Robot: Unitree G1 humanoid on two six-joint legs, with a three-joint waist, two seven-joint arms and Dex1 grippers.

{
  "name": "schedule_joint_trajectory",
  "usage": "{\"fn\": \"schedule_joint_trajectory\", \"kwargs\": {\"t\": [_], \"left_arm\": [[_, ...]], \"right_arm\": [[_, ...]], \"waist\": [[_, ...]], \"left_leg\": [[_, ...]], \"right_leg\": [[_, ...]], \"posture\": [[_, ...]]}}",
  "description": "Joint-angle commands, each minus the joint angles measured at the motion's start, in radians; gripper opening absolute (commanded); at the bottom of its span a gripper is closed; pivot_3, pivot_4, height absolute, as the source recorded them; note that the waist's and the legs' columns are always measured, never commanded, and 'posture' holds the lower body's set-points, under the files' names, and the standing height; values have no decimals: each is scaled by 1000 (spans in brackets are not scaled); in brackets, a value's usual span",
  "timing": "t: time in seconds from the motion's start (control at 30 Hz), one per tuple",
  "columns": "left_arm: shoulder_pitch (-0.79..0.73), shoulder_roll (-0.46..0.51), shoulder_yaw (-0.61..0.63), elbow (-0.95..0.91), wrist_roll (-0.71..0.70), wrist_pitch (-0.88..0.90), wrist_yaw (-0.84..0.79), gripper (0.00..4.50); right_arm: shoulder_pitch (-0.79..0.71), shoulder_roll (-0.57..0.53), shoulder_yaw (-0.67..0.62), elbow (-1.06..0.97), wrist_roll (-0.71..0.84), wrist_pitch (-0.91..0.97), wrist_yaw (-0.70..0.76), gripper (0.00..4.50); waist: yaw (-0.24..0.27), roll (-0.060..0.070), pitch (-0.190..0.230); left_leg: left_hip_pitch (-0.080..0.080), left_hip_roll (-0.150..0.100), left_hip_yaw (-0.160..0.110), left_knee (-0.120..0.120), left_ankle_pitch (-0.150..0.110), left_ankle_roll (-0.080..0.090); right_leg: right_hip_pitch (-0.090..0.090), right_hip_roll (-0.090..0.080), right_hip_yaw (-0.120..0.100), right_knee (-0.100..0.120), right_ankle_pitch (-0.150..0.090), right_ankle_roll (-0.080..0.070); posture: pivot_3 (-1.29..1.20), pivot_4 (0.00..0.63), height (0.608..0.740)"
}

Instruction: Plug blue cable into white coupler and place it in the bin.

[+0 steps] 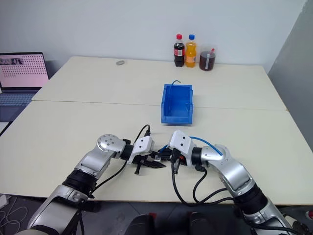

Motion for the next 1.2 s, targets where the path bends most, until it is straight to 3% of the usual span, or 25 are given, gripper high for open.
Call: {"fn": "schedule_joint_trajectory", "kwargs": {"t": [0.03, 0.87, 1.2], "left_arm": [[12, 7, -28, -4, 26, 11, -13, 816], [2, -11, -31, 18, 41, -1, -3, 816], [0, -18, -26, 40, 48, -14, 1, 816]], "right_arm": [[-25, -6, 40, -21, -31, 30, 24, 0], [-112, 36, 207, 178, -133, 82, 183, 0], [-86, 8, 240, 215, -185, 72, 225, 0]], "waist": [[0, 0, 0], [-2, 0, -10], [-3, -1, -18]], "left_leg": [[0, 0, 0, 0, 0, 0], [2, 0, 0, 0, 0, 0], [18, 1, 0, -2, 0, 0]], "right_leg": [[0, 0, 0, 0, 0, 0], [1, 0, 0, 0, 0, 0], [17, 0, 0, 0, -5, -3]], "posture": [[0, 150, 740], [0, 150, 740], [0, 150, 740]]}}
